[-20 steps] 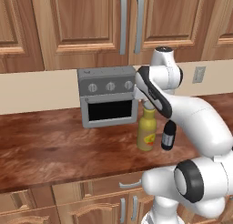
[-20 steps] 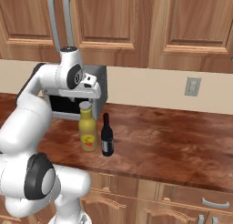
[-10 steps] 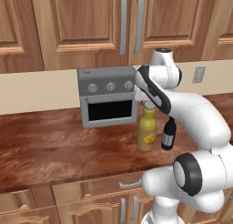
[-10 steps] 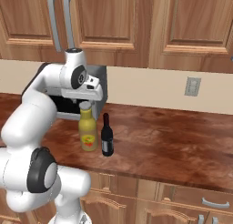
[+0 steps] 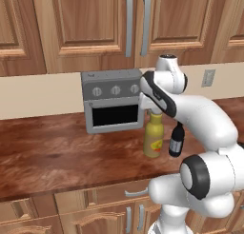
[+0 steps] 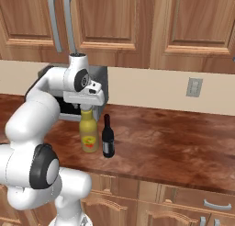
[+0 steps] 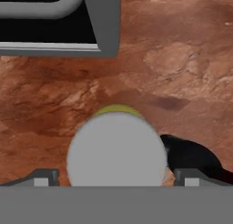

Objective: There is a wine glass and glass cup on the dining counter. Place the wine bottle next to the wine glass and the juice bottle next to the glass cup.

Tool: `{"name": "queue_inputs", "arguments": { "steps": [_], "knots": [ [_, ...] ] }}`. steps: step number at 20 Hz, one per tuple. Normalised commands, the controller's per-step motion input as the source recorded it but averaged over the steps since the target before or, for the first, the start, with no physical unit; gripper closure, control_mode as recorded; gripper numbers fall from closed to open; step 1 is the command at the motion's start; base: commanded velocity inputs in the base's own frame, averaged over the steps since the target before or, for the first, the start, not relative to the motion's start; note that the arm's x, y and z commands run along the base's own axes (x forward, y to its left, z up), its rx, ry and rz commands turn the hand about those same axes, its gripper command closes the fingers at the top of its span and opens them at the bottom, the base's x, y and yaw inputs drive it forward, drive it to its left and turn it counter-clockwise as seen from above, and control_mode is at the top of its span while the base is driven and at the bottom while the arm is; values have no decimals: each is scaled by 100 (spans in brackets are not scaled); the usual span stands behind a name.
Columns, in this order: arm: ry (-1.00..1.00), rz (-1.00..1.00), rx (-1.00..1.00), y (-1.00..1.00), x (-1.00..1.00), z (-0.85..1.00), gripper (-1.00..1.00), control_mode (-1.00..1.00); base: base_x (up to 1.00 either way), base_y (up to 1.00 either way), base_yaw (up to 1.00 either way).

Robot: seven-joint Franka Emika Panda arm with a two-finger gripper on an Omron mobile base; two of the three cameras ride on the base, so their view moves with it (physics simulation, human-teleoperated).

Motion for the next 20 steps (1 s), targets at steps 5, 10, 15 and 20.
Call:
{"name": "queue_inputs", "arguments": {
  "steps": [5, 10, 15, 20],
  "knots": [
    [2, 0, 0, 0, 9, -18, -100, -100, 0, 0, 0],
    [6, -1, 0, 5, -7, -13, 100, -100, 0, 0, 0],
    [-4, 0, 1, 2, -3, 10, 100, -100, 0, 0, 0],
    [0, -1, 3, 0, -19, 43, 100, -100, 0, 0, 0]
  ]
}}
